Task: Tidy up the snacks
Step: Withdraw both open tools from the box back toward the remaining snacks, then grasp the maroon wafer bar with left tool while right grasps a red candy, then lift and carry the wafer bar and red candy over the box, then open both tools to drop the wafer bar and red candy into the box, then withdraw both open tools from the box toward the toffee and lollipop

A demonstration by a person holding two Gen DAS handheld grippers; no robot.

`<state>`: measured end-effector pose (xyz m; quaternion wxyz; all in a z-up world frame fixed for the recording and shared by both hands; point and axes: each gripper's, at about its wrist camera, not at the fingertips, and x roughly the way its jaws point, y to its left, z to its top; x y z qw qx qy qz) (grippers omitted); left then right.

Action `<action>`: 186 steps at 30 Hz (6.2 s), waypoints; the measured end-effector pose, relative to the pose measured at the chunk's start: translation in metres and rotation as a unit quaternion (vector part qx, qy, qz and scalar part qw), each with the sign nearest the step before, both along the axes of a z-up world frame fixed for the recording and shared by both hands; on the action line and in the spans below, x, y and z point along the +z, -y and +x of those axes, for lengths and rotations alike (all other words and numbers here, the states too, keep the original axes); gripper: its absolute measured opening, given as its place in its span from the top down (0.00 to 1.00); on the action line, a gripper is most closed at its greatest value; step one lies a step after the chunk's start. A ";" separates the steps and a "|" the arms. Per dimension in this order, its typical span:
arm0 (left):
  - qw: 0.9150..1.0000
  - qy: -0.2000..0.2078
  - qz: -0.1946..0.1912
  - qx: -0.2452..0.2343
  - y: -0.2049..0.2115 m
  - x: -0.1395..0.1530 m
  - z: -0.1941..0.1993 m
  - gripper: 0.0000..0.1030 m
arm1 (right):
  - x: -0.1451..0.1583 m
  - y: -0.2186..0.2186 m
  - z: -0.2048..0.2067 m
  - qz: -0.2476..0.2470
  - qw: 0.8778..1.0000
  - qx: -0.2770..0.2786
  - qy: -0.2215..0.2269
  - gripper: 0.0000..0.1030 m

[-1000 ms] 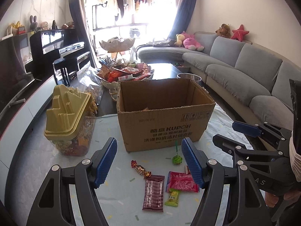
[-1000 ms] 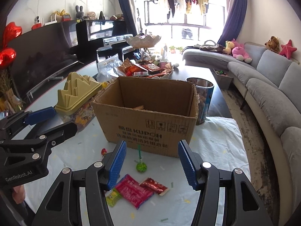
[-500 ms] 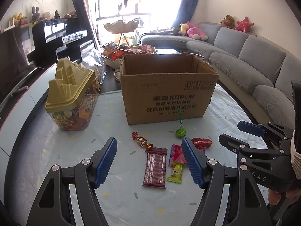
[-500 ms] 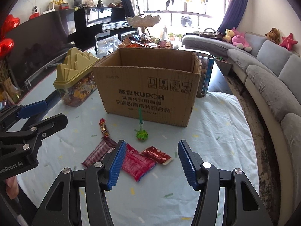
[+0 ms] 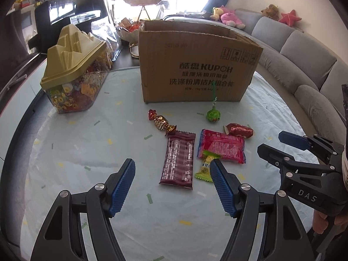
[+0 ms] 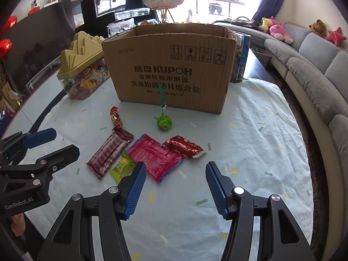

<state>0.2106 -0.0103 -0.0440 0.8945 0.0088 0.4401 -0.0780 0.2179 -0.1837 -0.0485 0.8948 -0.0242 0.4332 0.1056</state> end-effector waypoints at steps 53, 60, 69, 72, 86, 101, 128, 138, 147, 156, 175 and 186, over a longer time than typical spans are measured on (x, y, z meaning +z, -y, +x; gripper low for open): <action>0.999 -0.046 0.020 0.000 0.012 -0.064 0.069 0.60 | -0.054 -0.003 0.079 -0.028 0.998 0.006 -0.056 0.73; 0.999 -0.050 0.003 -0.001 0.004 -0.057 0.065 0.63 | -0.043 -0.006 0.070 -0.028 0.999 -0.002 -0.040 0.77; 0.999 -0.034 -0.004 -0.003 0.002 -0.042 0.048 0.63 | -0.029 -0.010 0.061 -0.027 0.999 0.004 -0.024 0.84; 0.999 -0.032 -0.005 -0.006 0.004 -0.040 0.045 0.63 | -0.031 -0.007 0.063 -0.015 0.999 0.003 -0.035 0.65; 1.000 -0.026 -0.005 -0.003 0.006 -0.034 0.045 0.63 | -0.053 -0.005 0.081 -0.027 0.998 -0.009 -0.064 0.77; 0.999 0.042 -0.023 -0.005 0.000 0.023 0.028 0.63 | 0.013 -0.009 0.039 -0.008 1.000 -0.002 0.018 0.78; 0.992 0.124 -0.025 -0.007 -0.005 0.115 0.096 0.64 | 0.111 -0.014 0.085 0.032 0.993 -0.020 0.113 0.77; 0.993 0.117 -0.026 -0.009 -0.003 0.121 0.136 0.64 | 0.120 -0.016 0.116 0.027 0.993 -0.021 0.112 0.77; 0.994 0.110 -0.018 -0.017 0.008 0.118 0.171 0.64 | 0.114 -0.012 0.147 0.025 0.994 -0.024 0.107 0.77; 0.996 0.090 -0.014 -0.015 0.016 0.109 0.197 0.56 | 0.107 -0.007 0.172 0.025 0.994 -0.032 0.100 0.77; 0.993 0.112 0.016 -0.009 -0.003 0.109 0.131 0.35 | 0.107 -0.010 0.124 0.020 0.993 -0.023 0.116 0.56; 0.994 0.106 0.016 -0.007 -0.013 0.096 0.090 0.34 | 0.093 -0.021 0.088 0.021 0.995 -0.001 0.100 0.56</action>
